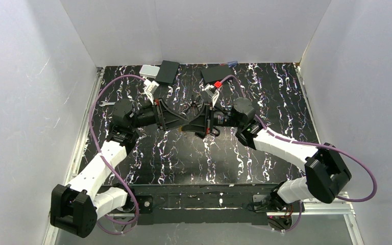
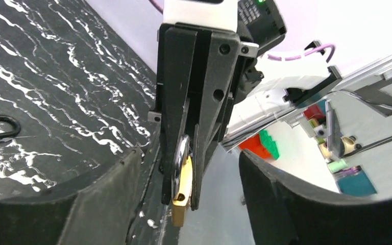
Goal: Unlock with the key
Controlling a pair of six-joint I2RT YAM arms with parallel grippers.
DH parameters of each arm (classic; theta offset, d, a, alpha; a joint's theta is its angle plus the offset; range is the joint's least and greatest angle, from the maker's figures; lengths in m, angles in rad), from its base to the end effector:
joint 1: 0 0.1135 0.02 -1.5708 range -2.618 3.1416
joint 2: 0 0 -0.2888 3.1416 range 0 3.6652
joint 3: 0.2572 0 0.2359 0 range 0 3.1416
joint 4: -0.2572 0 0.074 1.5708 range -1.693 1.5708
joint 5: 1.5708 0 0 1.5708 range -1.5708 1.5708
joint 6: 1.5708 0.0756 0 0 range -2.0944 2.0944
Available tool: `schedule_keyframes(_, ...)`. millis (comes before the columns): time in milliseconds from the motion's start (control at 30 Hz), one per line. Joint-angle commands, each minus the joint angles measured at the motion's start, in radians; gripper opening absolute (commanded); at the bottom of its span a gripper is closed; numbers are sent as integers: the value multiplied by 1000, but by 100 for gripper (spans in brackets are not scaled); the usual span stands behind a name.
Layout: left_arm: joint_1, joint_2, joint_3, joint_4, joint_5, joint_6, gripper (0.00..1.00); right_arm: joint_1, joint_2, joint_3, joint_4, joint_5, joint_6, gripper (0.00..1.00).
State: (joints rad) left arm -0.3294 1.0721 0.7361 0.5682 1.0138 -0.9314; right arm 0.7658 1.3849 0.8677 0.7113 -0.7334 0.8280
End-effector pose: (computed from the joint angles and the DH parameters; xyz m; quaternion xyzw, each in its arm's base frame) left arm 0.1949 -0.1345 0.3748 0.2028 0.6309 -0.6475 0.3763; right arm 0.1973 0.2599 0.3618 -0.2583 0.6014 0.6748 0.3410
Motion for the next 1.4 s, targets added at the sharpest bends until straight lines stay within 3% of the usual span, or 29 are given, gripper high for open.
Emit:
schedule_keyframes(0,7,-44,-7,7,-2,29,77,-4,-46,-3,-45,51,-61,1)
schedule_keyframes(133,24,-81,2,-78,-38,91,75,-6,-110,-13,-270,116,-171,1)
schedule_keyframes(300,33,-95,34,-245,-117,193,57,-11,-155,-16,-393,175,-229,1)
schedule_keyframes(533,32,-85,57,-344,-162,240,36,-10,-133,53,-566,286,-302,1)
schedule_keyframes(867,-2,-7,75,-346,-108,218,15,-9,-67,97,-488,242,-267,1)
schedule_keyframes(1367,-9,41,86,-389,-128,227,9,-1,-59,74,-271,68,-100,1)
